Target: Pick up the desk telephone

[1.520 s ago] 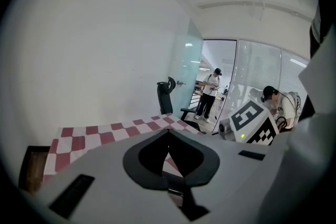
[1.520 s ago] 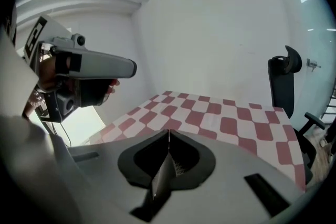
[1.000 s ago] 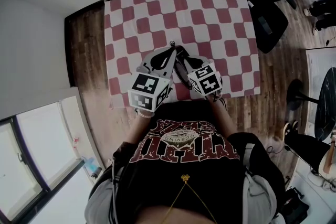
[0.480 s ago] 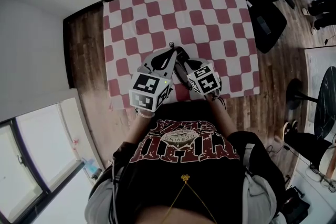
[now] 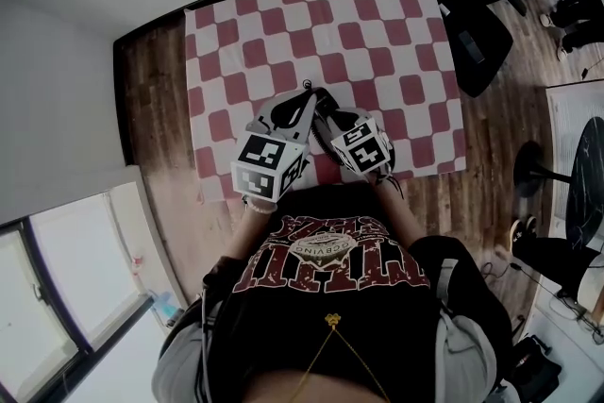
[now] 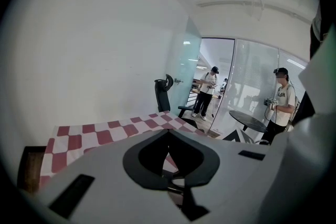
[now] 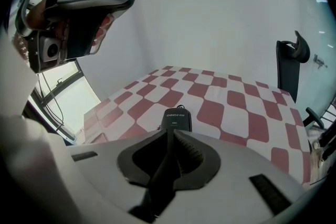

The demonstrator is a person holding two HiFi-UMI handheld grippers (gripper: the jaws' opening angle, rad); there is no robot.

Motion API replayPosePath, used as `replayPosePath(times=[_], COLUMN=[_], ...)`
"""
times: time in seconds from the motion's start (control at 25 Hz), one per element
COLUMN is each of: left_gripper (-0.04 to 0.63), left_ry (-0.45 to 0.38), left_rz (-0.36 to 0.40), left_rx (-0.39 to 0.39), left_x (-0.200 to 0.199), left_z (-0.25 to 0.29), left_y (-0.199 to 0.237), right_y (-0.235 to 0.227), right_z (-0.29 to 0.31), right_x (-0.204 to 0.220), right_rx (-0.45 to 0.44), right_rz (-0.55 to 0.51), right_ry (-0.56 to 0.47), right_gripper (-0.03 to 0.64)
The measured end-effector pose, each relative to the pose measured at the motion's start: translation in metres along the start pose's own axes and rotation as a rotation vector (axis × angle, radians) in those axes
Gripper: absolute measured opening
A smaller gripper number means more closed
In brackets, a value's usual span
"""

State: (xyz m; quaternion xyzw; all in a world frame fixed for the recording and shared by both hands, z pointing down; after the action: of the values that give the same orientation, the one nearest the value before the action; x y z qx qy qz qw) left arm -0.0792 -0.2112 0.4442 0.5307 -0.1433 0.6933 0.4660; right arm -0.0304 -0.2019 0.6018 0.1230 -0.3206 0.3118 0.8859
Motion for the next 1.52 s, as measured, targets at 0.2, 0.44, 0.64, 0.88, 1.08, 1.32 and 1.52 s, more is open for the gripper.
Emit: replayPosePath(times=[0.2,0.44,0.64,0.88,1.08,1.32,1.52], left_gripper=[0.000,0.000,0.000,0.000,0.000,0.000,0.000], left_ry=[0.004,0.007,0.014,0.016,0.019,0.027,0.035], left_rz=[0.000,-0.002,-0.006,-0.005,-0.009,-0.011,-0.008], left_rx=[0.008,0.013,0.017,0.021,0.020,0.032,0.052], left_x=[0.002,0.002,0.004,0.006,0.007,0.010,0.013], left_z=[0.001,0.000,0.000,0.001,0.000,0.004,0.009], left_y=[-0.003,-0.002,-0.002,-0.001,0.002,0.001,-0.002], right_y=[0.000,-0.001,0.003,0.004,0.004,0.004,0.006], right_z=[0.001,0.008,0.020,0.035,0.043,0.052,0.055], right_x=[-0.003,0.004,0.018,0.029,0.031,0.034,0.037], right_rx=[0.020,0.028,0.032,0.017,0.009,-0.007,-0.003], right_rz=[-0.003,0.015,-0.060,-0.046,0.001,0.058,0.051], right_ry=[-0.018,0.012,0.073,0.128,0.143,0.137,0.128], right_gripper=[0.180,0.265,0.273,0.282,0.282,0.282,0.282])
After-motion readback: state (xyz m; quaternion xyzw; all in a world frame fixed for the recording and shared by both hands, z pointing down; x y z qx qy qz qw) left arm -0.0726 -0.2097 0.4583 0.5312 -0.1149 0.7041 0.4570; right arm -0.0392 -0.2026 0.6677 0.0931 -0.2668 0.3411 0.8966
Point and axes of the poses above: the fingertips, and each gripper's own axes: z forward along the fingers, y to its left, x out of its underside, the point moved 1 cm from there along -z, backward along the fingers, and after that the axes turned 11 degrees about x, right-handed, at the moved point
